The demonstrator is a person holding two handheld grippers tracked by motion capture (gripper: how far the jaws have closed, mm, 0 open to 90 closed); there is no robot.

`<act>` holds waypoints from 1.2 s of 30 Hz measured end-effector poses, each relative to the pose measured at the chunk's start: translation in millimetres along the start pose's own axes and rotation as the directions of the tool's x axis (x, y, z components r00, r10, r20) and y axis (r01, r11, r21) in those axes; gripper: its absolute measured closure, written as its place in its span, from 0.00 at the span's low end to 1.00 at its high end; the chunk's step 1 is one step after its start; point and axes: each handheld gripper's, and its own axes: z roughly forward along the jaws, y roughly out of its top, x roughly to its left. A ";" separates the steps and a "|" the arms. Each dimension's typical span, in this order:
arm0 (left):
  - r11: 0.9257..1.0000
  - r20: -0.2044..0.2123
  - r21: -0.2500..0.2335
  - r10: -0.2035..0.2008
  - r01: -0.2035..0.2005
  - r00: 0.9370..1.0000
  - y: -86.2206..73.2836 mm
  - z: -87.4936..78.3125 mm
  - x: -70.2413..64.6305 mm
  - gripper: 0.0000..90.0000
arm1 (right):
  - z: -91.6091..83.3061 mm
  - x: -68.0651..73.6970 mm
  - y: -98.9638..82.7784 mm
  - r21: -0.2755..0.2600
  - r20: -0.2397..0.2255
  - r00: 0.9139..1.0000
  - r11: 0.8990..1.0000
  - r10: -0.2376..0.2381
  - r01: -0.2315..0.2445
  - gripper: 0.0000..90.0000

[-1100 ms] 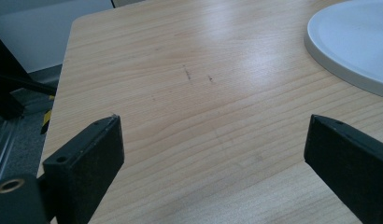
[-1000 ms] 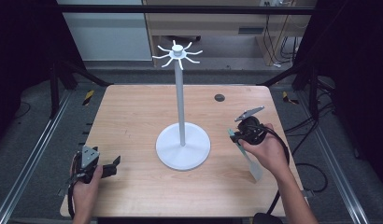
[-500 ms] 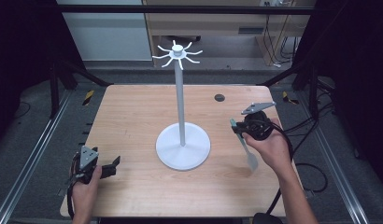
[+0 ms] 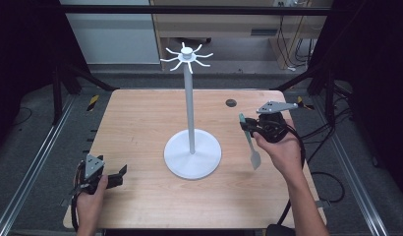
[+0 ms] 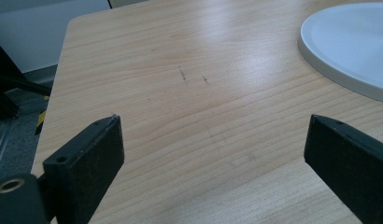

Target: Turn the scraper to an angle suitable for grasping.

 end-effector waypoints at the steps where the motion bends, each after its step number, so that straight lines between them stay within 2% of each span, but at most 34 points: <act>1: 1.000 0.000 0.000 0.001 -0.001 1.000 0.1 0.2 -0.2 0.05 | -0.3 0.5 0.6 -0.007 -0.003 1.000 1.000 0.002 -0.002 0.83; 7: 1.000 -0.004 0.002 0.005 -0.005 1.000 0.5 0.3 -1.4 0.05 | -1.6 1.5 4.4 -0.035 -0.014 1.000 0.999 0.008 -0.008 0.83; 13: 1.000 -0.009 0.006 0.010 -0.010 1.000 0.3 0.0 -0.7 0.05 | -7.1 2.5 9.2 -0.085 -0.022 0.999 0.996 0.027 -0.029 0.83; 19: 1.000 -0.023 0.002 0.009 -0.009 1.000 0.0 -1.1 0.7 0.05 | -9.0 1.3 19.7 -0.096 -0.036 0.999 0.995 0.029 -0.033 0.83; 24: 1.000 -0.021 0.005 0.013 -0.013 1.000 -0.1 -0.5 -0.5 0.05 | -12.3 3.0 25.7 -0.113 -0.034 0.999 0.993 0.016 -0.020 0.83; 36: 1.000 -0.019 0.003 0.015 -0.015 1.000 0.3 -0.9 -0.7 0.05 | -21.4 6.3 38.1 -0.148 -0.035 0.999 0.989 0.024 -0.029 0.83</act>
